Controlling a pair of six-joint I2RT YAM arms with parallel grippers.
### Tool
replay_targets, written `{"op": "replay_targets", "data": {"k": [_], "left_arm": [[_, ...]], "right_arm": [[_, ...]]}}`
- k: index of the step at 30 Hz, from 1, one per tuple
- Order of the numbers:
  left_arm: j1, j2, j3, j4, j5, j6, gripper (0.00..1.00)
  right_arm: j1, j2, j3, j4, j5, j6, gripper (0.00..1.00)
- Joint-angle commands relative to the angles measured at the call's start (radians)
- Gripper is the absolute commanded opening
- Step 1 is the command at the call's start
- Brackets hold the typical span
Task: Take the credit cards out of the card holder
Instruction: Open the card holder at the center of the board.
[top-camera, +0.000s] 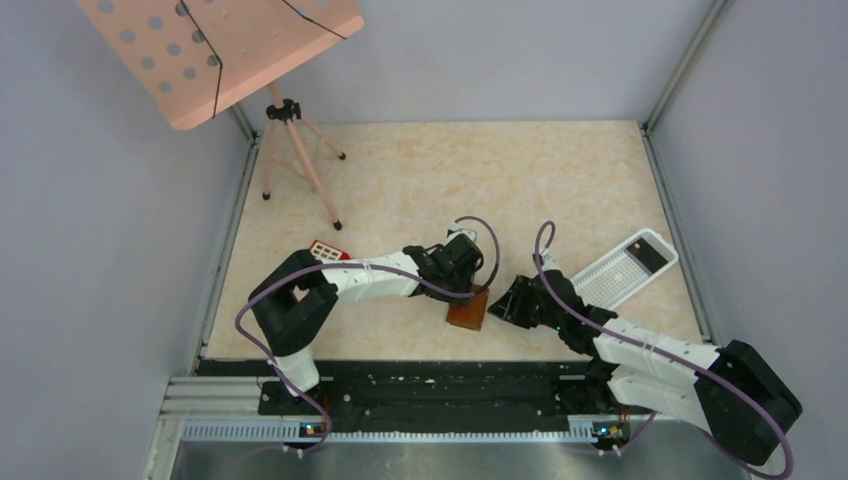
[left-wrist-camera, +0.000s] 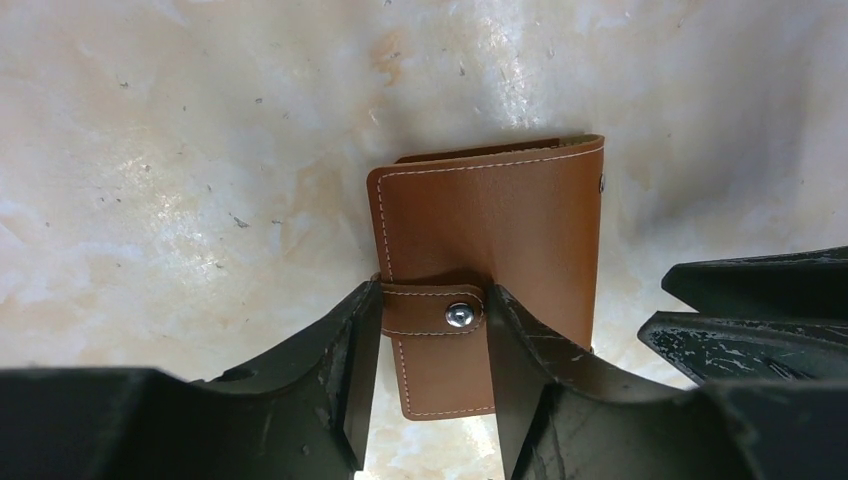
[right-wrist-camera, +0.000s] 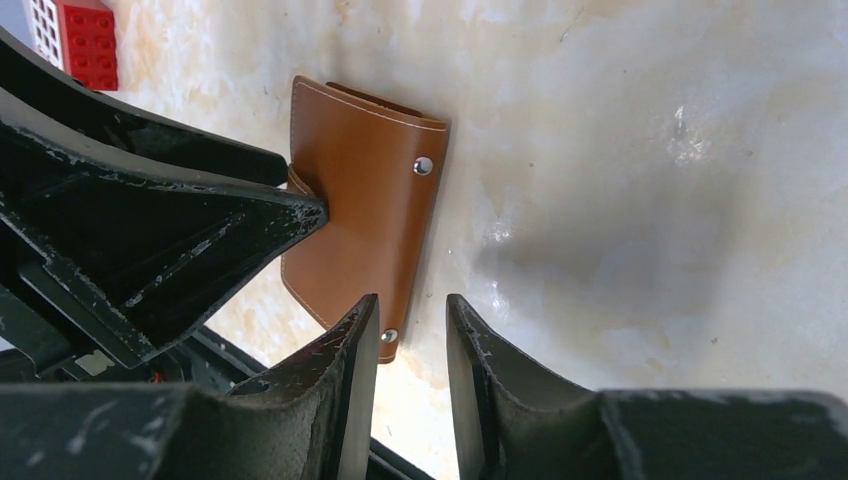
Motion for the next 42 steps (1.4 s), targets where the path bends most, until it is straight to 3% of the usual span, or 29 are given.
{"op": "replay_targets", "data": {"k": [1, 12, 19, 33, 42], "left_arm": [[-0.012, 0.018, 0.024, -0.013, -0.008, -0.013, 0.46], [-0.02, 0.008, 0.019, -0.035, -0.031, -0.034, 0.23], [-0.02, -0.031, 0.014, -0.001, 0.021, -0.061, 0.0], [-0.004, -0.133, -0.028, 0.01, 0.063, -0.089, 0.0], [0.085, -0.25, -0.206, 0.098, 0.142, -0.151, 0.0]], "right_arm": [[-0.01, -0.029, -0.016, 0.063, 0.002, -0.001, 0.32], [-0.011, -0.035, -0.043, 0.106, -0.012, 0.001, 0.35], [-0.009, -0.012, -0.043, 0.145, -0.039, 0.003, 0.38], [-0.01, 0.124, -0.019, 0.228, -0.05, 0.002, 0.41], [-0.011, 0.141, 0.022, 0.161, 0.028, -0.109, 0.34]]}}
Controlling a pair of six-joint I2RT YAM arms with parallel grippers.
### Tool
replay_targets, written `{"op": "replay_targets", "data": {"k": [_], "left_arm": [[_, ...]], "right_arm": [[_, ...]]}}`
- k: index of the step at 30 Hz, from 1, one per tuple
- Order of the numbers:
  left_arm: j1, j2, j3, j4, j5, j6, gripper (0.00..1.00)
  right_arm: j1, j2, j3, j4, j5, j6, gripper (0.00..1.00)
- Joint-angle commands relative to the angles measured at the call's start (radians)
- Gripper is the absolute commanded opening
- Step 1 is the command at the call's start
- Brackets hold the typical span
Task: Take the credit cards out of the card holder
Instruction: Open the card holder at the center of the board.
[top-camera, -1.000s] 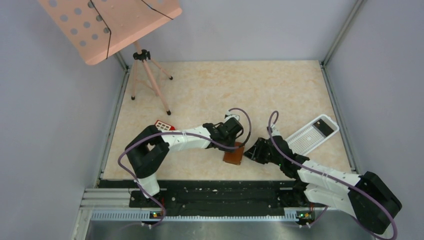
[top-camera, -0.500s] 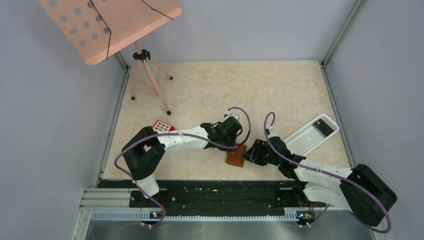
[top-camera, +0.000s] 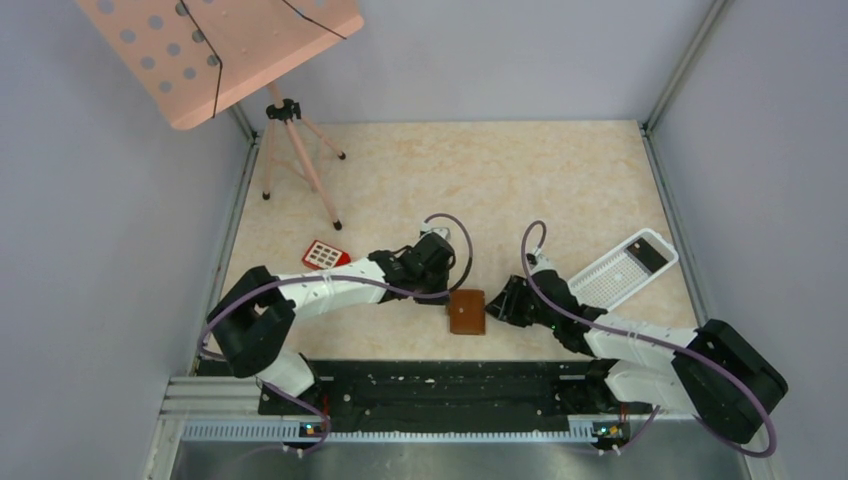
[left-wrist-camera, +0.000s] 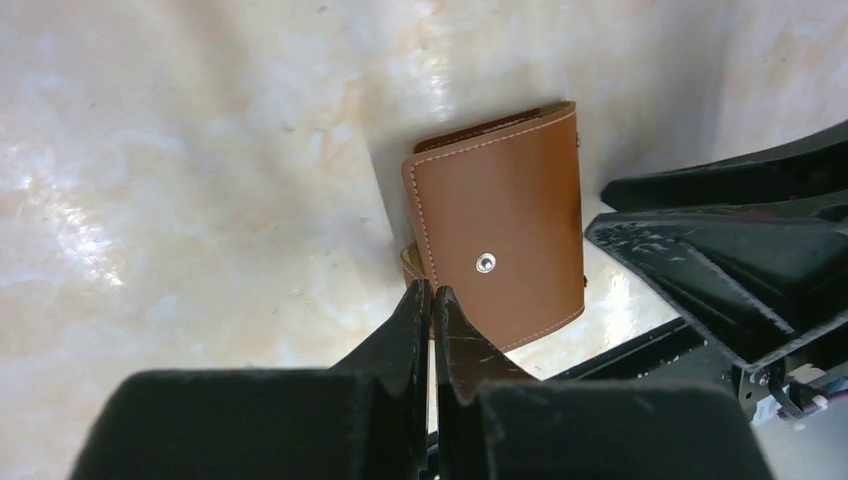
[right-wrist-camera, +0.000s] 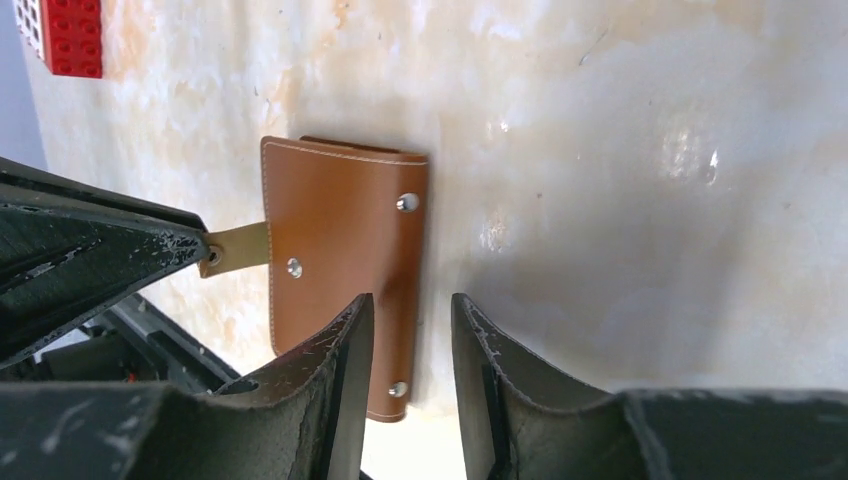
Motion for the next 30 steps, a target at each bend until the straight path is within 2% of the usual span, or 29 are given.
{"op": "replay_targets", "data": {"k": [1, 5, 9, 15, 19, 23, 25, 28, 30], "left_arm": [[0.052, -0.062, -0.094, 0.092, 0.088, -0.06, 0.0], [0.084, -0.08, -0.169, 0.142, 0.124, -0.111, 0.01], [0.12, -0.14, -0.258, 0.223, 0.162, -0.153, 0.11], [0.153, -0.175, -0.301, 0.234, 0.164, -0.14, 0.21], [0.159, -0.17, -0.328, 0.266, 0.198, -0.142, 0.22], [0.163, -0.197, -0.366, 0.284, 0.187, -0.149, 0.22], [0.17, -0.208, -0.395, 0.306, 0.191, -0.159, 0.22], [0.182, -0.21, -0.435, 0.368, 0.223, -0.173, 0.22], [0.182, -0.203, -0.451, 0.405, 0.234, -0.184, 0.22]], "right_arm": [[-0.011, 0.022, 0.064, -0.017, 0.042, -0.097, 0.34], [-0.01, 0.008, 0.129, -0.097, 0.013, -0.175, 0.42], [-0.001, -0.034, 0.192, -0.228, 0.025, -0.189, 0.56], [0.128, -0.056, 0.27, -0.368, 0.187, -0.153, 0.63], [0.242, 0.012, 0.337, -0.431, 0.315, -0.132, 0.67], [0.337, 0.116, 0.427, -0.499, 0.421, -0.131, 0.81], [0.382, 0.17, 0.488, -0.545, 0.488, -0.128, 0.84], [0.425, 0.248, 0.545, -0.597, 0.557, -0.104, 0.87], [0.437, 0.29, 0.563, -0.609, 0.575, -0.092, 0.93]]}}
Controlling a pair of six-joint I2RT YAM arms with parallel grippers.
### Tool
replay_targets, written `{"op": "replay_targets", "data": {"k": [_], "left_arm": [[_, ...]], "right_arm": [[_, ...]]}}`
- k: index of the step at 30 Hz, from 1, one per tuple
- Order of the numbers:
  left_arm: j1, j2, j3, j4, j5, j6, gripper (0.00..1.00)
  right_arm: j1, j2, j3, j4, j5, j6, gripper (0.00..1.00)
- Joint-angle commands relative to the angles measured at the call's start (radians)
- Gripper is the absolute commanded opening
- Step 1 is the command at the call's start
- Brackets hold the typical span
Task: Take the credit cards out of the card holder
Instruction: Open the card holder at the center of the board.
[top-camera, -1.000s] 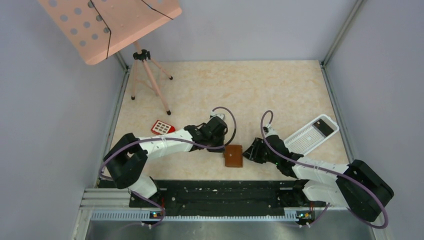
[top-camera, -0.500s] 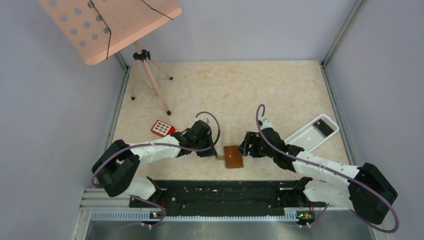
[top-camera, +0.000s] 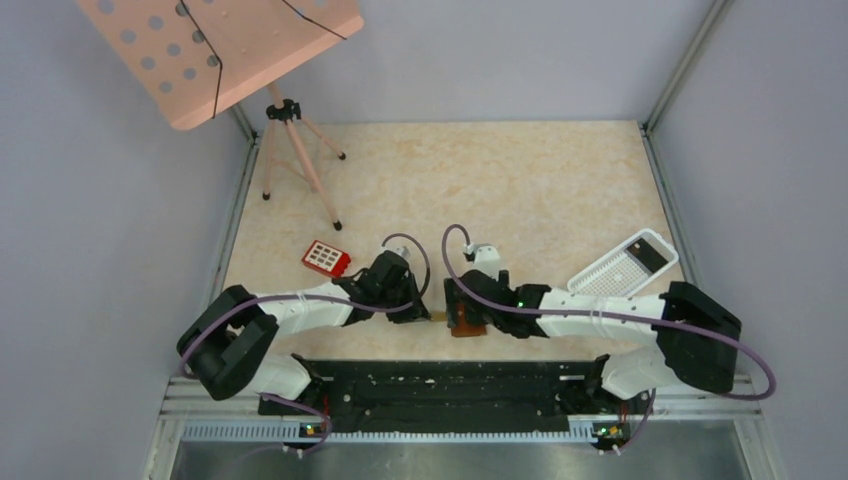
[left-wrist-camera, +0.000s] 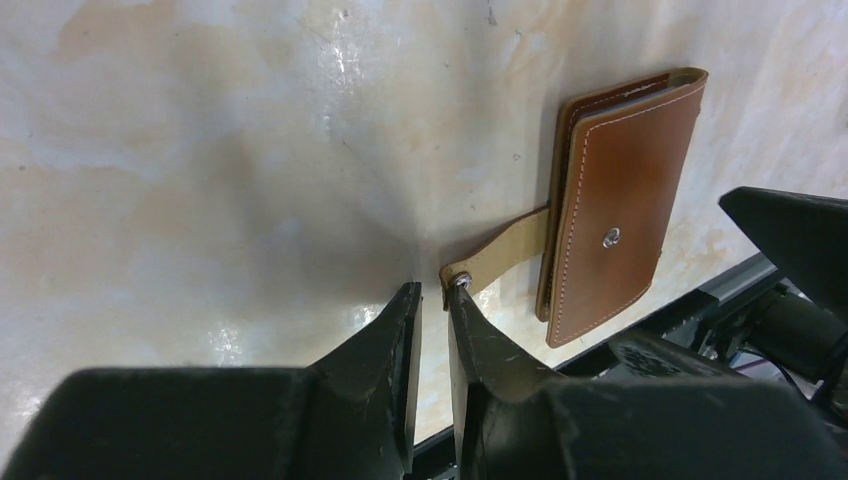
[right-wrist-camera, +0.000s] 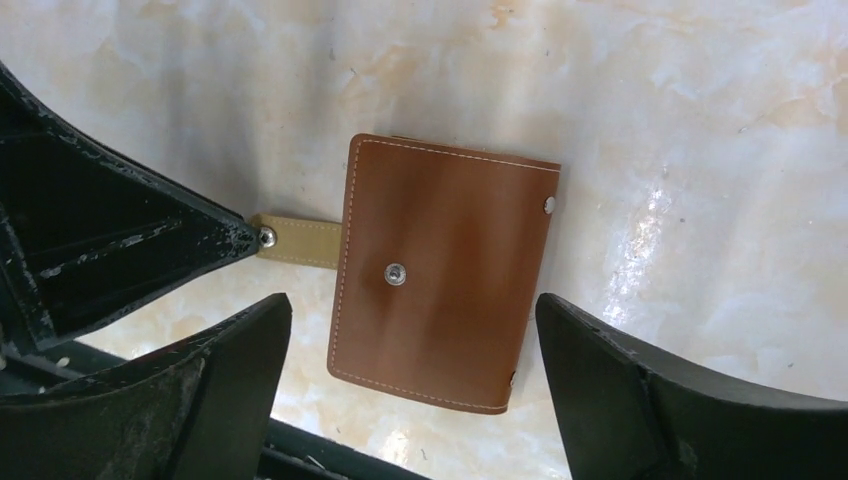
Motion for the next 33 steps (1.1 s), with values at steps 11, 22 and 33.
{"op": "replay_targets", "data": {"k": [11, 22, 33], "left_arm": [[0.009, -0.027, -0.064, 0.173, 0.069, -0.049, 0.24], [0.009, -0.034, -0.068, 0.176, 0.073, -0.056, 0.24], [0.009, -0.023, -0.059, 0.184, 0.082, -0.054, 0.25]], "right_arm": [[0.068, 0.161, 0.105, -0.1, 0.205, 0.083, 0.98], [0.083, 0.213, 0.102, -0.084, 0.236, 0.121, 0.98], [0.083, 0.208, 0.092, -0.081, 0.248, 0.112, 0.96]]}}
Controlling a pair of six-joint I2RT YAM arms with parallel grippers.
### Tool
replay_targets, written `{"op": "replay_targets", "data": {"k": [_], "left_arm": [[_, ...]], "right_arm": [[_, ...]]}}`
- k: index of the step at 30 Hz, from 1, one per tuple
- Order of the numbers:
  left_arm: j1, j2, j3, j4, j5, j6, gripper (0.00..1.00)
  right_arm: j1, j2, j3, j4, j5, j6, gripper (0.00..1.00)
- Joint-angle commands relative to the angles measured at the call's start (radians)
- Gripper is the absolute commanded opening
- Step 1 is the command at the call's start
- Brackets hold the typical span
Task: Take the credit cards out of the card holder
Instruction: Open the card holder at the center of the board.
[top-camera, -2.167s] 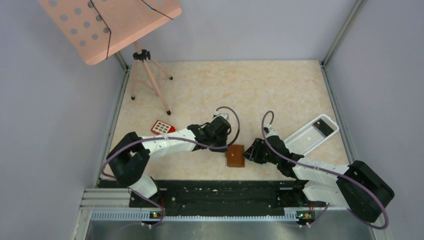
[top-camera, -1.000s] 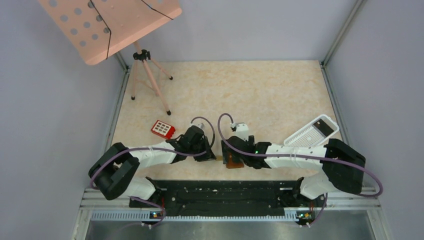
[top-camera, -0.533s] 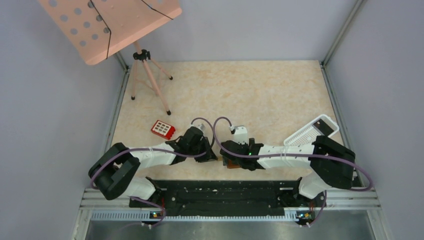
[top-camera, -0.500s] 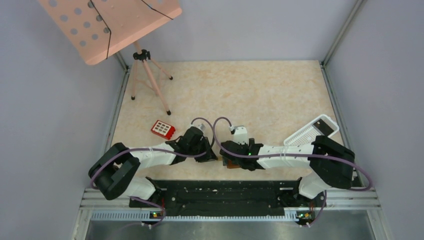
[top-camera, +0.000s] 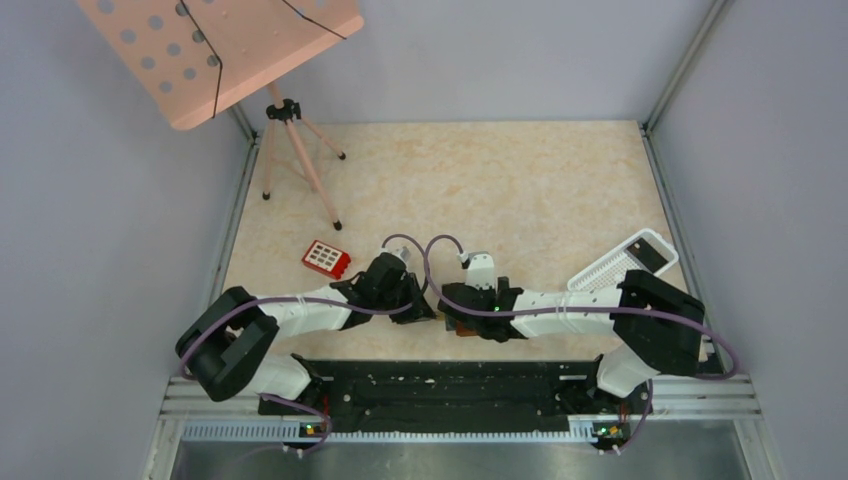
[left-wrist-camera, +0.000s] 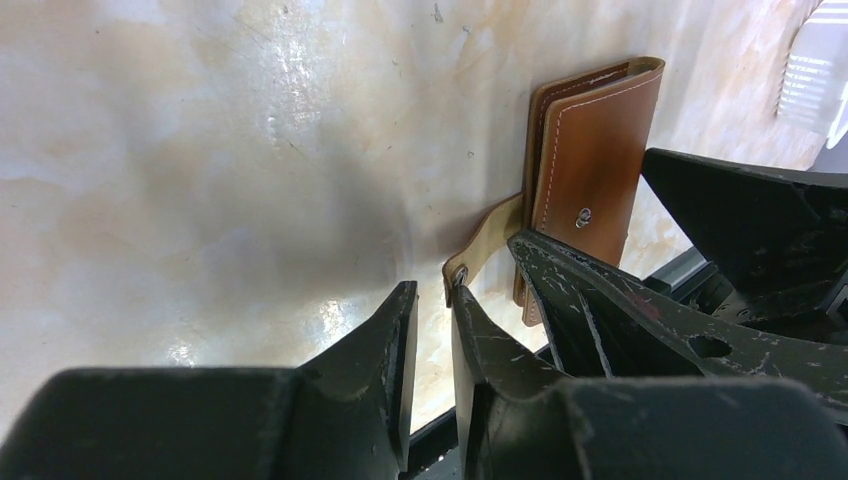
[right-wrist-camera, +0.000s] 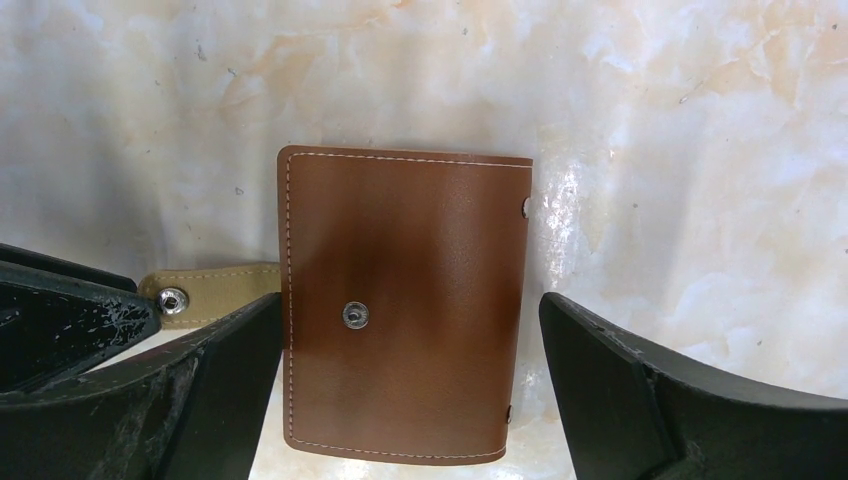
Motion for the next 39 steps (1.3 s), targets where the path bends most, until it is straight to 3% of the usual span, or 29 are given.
{"op": "replay_targets", "data": {"k": [1, 10, 14, 18, 23, 29, 39], "left_arm": [[0.001, -0.011, 0.003, 0.048, 0.018, -0.002, 0.25], [0.001, 0.028, 0.012, 0.114, 0.044, 0.01, 0.29], [0.001, 0.057, 0.016, 0.152, 0.063, 0.008, 0.29], [0.001, 0.071, 0.023, 0.171, 0.088, 0.004, 0.24], [0.001, 0.036, 0.037, 0.116, 0.069, 0.024, 0.0], [0.002, -0.023, 0.045, 0.013, 0.016, 0.06, 0.0], [0.006, -0.089, 0.062, -0.117, -0.032, 0.091, 0.0]], "right_arm": [[0.013, -0.001, 0.017, 0.008, 0.038, 0.006, 0.94], [0.013, -0.098, -0.081, 0.153, -0.014, -0.014, 0.77], [0.011, -0.133, -0.125, 0.188, -0.015, -0.013, 0.74], [0.007, -0.162, -0.143, 0.205, -0.029, -0.013, 0.74], [-0.023, -0.221, -0.179, 0.226, -0.063, -0.006, 0.74], [-0.073, -0.336, -0.239, 0.192, -0.06, -0.008, 0.81], [-0.17, -0.554, -0.323, 0.044, -0.047, 0.002, 0.83]]}}
